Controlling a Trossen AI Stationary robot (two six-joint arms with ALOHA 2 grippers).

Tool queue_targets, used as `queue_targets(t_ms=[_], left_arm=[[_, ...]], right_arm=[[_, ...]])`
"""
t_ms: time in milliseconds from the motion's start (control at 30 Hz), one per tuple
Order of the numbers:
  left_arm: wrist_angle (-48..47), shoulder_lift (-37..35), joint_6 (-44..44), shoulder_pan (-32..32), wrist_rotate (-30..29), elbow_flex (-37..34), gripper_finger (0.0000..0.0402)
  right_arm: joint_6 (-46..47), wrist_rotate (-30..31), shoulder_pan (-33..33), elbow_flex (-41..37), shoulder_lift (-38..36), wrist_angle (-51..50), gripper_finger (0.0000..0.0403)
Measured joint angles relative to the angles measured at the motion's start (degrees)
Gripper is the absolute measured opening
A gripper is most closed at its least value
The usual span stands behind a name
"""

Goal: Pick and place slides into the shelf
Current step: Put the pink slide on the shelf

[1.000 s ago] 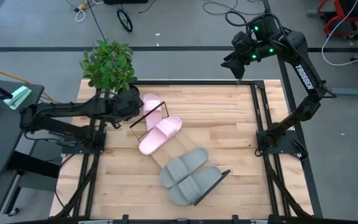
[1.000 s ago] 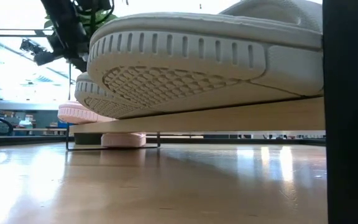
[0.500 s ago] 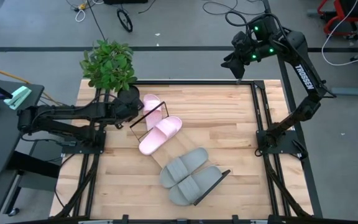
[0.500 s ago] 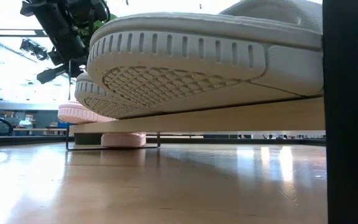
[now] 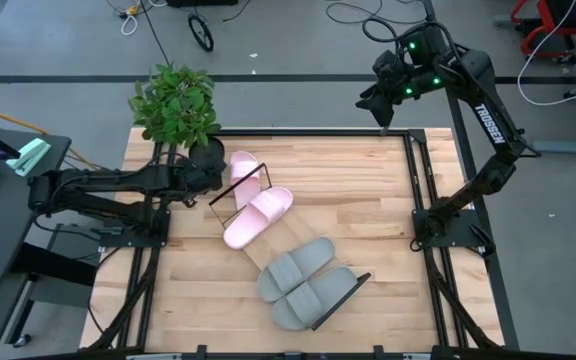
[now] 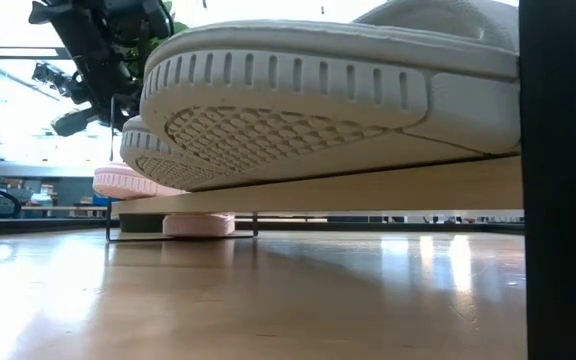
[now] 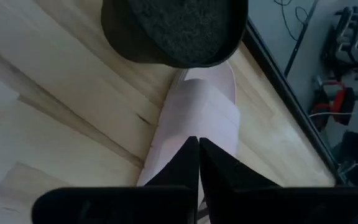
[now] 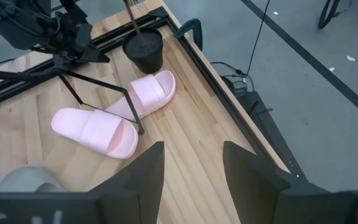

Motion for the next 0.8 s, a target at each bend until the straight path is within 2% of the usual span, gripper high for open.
queue_targets(t_ms=[233, 467, 567, 800], left_arm=[[0.07, -0.02, 16.59, 0.00, -0.12, 0.00, 0.0004], [0.72, 0.56, 18.72, 0.08, 1.24, 0.02, 0.0026], [0.79, 1.62, 17.00, 1.36, 2.91, 0.02, 0.0037], [5.86, 2.88, 17.50, 4.06, 3.40, 0.02, 0.0058]], right_arm=[[0.00, 0.02, 0.00, 0.00, 0.00, 0.02, 0.0169], [0.00, 0.02, 0.00, 0.00, -0.01, 0.04, 0.0169], [-0.02, 0.02, 0.00, 0.00, 0.00, 0.04, 0.0169], [-0.04, 0.04, 0.00, 0.00, 0.00, 0.06, 0.0169]])
